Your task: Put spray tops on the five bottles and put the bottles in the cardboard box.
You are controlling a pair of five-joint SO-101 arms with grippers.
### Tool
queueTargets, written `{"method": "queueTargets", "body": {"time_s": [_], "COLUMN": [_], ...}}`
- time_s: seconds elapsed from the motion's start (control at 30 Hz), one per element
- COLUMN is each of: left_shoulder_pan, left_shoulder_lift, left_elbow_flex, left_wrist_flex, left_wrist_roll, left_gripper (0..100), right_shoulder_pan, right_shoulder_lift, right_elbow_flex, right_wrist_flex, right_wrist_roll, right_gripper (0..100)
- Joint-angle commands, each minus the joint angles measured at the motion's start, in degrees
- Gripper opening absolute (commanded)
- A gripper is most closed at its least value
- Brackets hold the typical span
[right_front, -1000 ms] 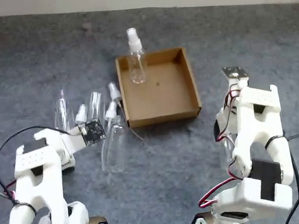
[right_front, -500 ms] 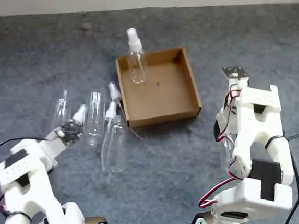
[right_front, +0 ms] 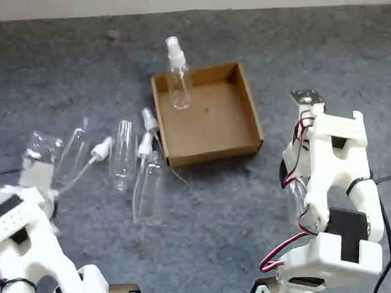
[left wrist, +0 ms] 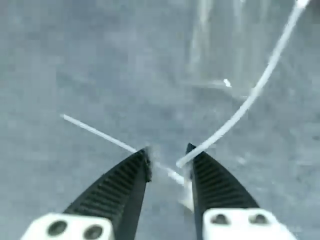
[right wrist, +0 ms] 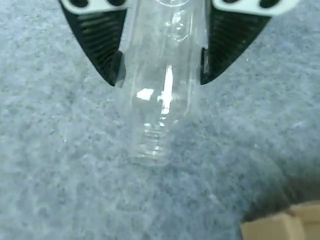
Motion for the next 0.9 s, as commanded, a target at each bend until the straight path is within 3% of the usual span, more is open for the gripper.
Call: {"method": "queueTargets", "body": {"time_s": [0.0,0.07,0.2,0.27,0.37,0.43,0.53,0.63,0.73,0.87], "left_shoulder_pan": [-1.63,-1.71,-2.33,-2.95,-2.77,-3.03,-3.12,-4.09,-5.85,-7.43], "left_shoulder_lift": [-1.10,-1.01,-1.27,-1.54,-2.15,-2.68,-2.33,-2.33,-2.33,-2.33], "left_elbow_flex": [-12.79,-16.57,-15.87,-13.58,-12.18,-10.59,-7.16,-3.21,-0.84,-0.57], "left_wrist_flex": [4.04,9.41,21.01,26.46,30.68,28.48,21.01,14.33,10.90,8.62], "left_wrist_roll": [-9.23,-23.65,-61.01,-72.26,-75.78,-76.13,-76.84,-82.81,-89.32,-92.75], "left_gripper": [8,8,8,9,20,25,24,24,24,24], "right_shoulder_pan": [0.31,0.31,0.31,0.31,0.40,0.31,0.31,0.40,0.40,0.31], "right_shoulder_lift": [-0.57,-0.57,-0.57,-0.48,-0.48,-0.48,-0.48,-0.48,-0.48,-0.48], "right_elbow_flex": [-0.48,-0.48,-0.48,-0.48,-0.48,-0.48,-0.48,-0.48,-0.48,-0.48], "right_wrist_flex": [0.57,0.48,0.22,0.22,0.13,0.13,0.13,0.13,0.22,0.31], "right_wrist_roll": [0.53,0.53,0.53,0.53,0.53,0.53,0.53,0.53,0.53,0.53], "right_gripper": [0.4,0.4,0.4,0.4,0.4,0.4,0.4,0.4,0.4,0.4]}}
